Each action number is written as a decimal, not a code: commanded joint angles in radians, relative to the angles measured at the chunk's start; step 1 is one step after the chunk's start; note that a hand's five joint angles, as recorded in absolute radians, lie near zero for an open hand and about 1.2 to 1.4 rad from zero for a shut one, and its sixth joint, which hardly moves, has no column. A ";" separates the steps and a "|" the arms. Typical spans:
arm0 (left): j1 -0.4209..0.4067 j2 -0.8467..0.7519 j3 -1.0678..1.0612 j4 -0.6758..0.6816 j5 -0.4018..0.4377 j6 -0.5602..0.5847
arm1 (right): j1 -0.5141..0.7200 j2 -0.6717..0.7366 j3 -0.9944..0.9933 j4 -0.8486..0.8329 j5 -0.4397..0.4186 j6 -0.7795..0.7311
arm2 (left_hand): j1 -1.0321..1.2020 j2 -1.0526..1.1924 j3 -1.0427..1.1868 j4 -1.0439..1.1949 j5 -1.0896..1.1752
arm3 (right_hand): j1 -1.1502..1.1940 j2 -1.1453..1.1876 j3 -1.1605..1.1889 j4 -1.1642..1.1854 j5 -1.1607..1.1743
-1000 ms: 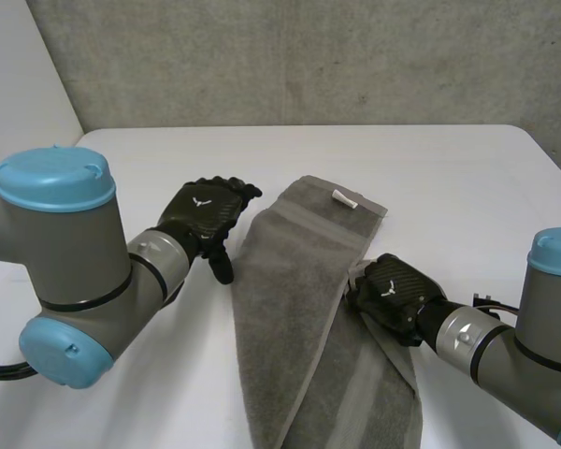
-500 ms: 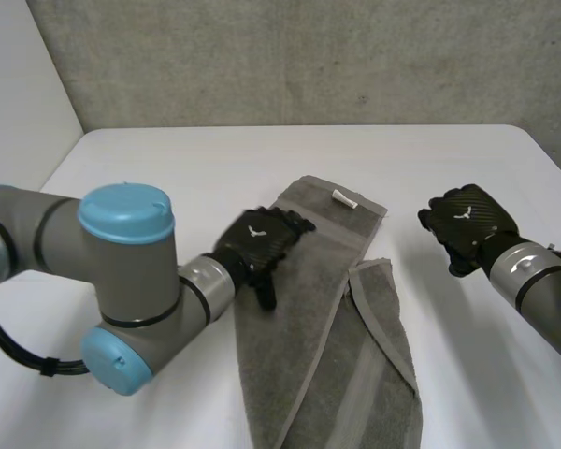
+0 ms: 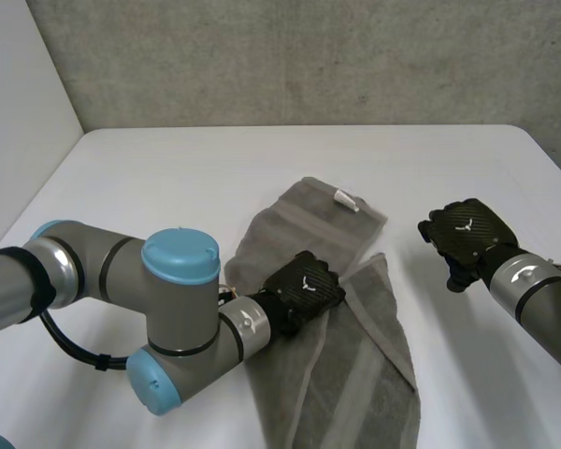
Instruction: Fold the towel.
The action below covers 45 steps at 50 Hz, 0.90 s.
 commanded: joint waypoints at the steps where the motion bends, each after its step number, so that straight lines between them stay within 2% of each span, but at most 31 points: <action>1: -0.019 0.061 -0.013 0.122 -0.035 0.004 | 0.004 0.000 0.007 0.002 0.000 0.000 | 0.560 0.558 0.563 0.569 0.616 | 0.076 0.007 0.027 0.024 0.027; 7: -0.015 0.135 -0.031 0.205 -0.091 0.001 | 0.004 -0.009 0.007 0.025 0.005 0.006 | 0.560 0.559 0.564 0.570 0.616 | 0.058 -0.011 0.010 0.007 0.009; 13: -0.001 0.204 -0.030 0.213 -0.107 -0.022 | 0.013 -0.026 -0.016 0.190 -0.001 0.043 | 0.560 0.559 0.564 0.570 0.616 | -0.009 -0.078 -0.058 -0.061 -0.058; 15: 0.007 0.218 -0.028 0.213 -0.120 -0.044 | 0.050 -0.061 -0.039 0.274 -0.008 0.125 | 0.560 0.559 0.564 0.570 0.616 | -0.059 -0.128 -0.107 -0.111 -0.108; 18: 0.030 0.232 -0.021 0.213 -0.175 -0.105 | 0.064 -0.078 -0.049 0.298 -0.008 0.201 | 0.560 0.559 0.564 0.570 0.616 | -0.077 -0.146 -0.125 -0.128 -0.126; 19: 0.030 0.232 -0.021 0.213 -0.176 -0.105 | 0.070 -0.089 -0.059 0.313 -0.003 0.293 | 0.560 0.559 0.564 0.570 0.616 | -0.080 -0.149 -0.128 -0.131 -0.129; 20: 0.044 0.233 -0.018 0.213 -0.215 -0.139 | 0.070 -0.093 -0.071 0.322 -0.005 0.398 | 0.560 0.559 0.564 0.570 0.616 | -0.091 -0.160 -0.140 -0.143 -0.141; 21: 0.051 0.233 -0.010 0.213 -0.261 -0.169 | 0.070 -0.093 -0.072 0.322 -0.005 0.399 | 0.560 0.559 0.564 0.570 0.616 | -0.091 -0.160 -0.140 -0.143 -0.141; 22: 0.051 0.233 -0.010 0.213 -0.262 -0.170 | 0.070 -0.093 -0.081 0.331 -0.008 0.497 | 0.560 0.559 0.564 0.570 0.616 | -0.106 -0.175 -0.155 -0.158 -0.155; 23: 0.056 0.233 -0.001 0.213 -0.310 -0.192 | 0.068 -0.095 -0.090 0.342 -0.015 0.590 | 0.560 0.559 0.564 0.570 0.616 | -0.129 -0.198 -0.178 -0.181 -0.179; 24: 0.056 0.233 0.004 0.212 -0.355 -0.206 | 0.068 -0.095 -0.090 0.342 -0.015 0.590 | 0.560 0.559 0.564 0.570 0.616 | -0.129 -0.198 -0.178 -0.181 -0.179; 25: 0.056 0.233 0.004 0.212 -0.355 -0.206 | 0.068 -0.095 -0.098 0.354 -0.027 0.665 | 0.560 0.559 0.564 0.570 0.616 | -0.150 -0.219 -0.199 -0.202 -0.199; 26: 0.058 0.233 0.004 0.208 -0.390 -0.208 | 0.070 -0.094 -0.104 0.374 -0.049 0.737 | 0.560 0.559 0.564 0.570 0.616 | -0.150 -0.219 -0.199 -0.202 -0.199; 28: 0.058 0.233 0.001 0.202 -0.413 -0.208 | 0.070 -0.093 -0.105 0.391 -0.073 0.789 | 0.560 0.559 0.564 0.570 0.616 | -0.153 -0.222 -0.202 -0.205 -0.202; 32: 0.051 0.233 -0.025 0.199 -0.427 -0.208 | 0.061 -0.090 -0.110 0.399 -0.132 0.868 | 0.560 0.559 0.564 0.570 0.616 | -0.156 -0.225 -0.205 -0.208 -0.205; 36: 0.044 0.240 -0.062 0.199 -0.427 -0.208 | 0.055 -0.074 -0.119 0.397 -0.143 0.918 | 0.560 0.559 0.564 0.570 0.616 | -0.182 -0.251 -0.231 -0.234 -0.232; 40: 0.033 0.261 -0.094 0.199 -0.427 -0.210 | 0.070 0.021 -0.171 0.376 -0.144 1.030 | 0.560 0.559 0.564 0.570 0.616 | -0.197 -0.266 -0.246 -0.249 -0.246; 45: 0.024 0.284 -0.120 0.199 -0.427 -0.210 | 0.079 0.115 -0.236 0.339 -0.143 1.078 | 0.560 0.559 0.564 0.570 0.616 | -0.194 -0.263 -0.243 -0.246 -0.243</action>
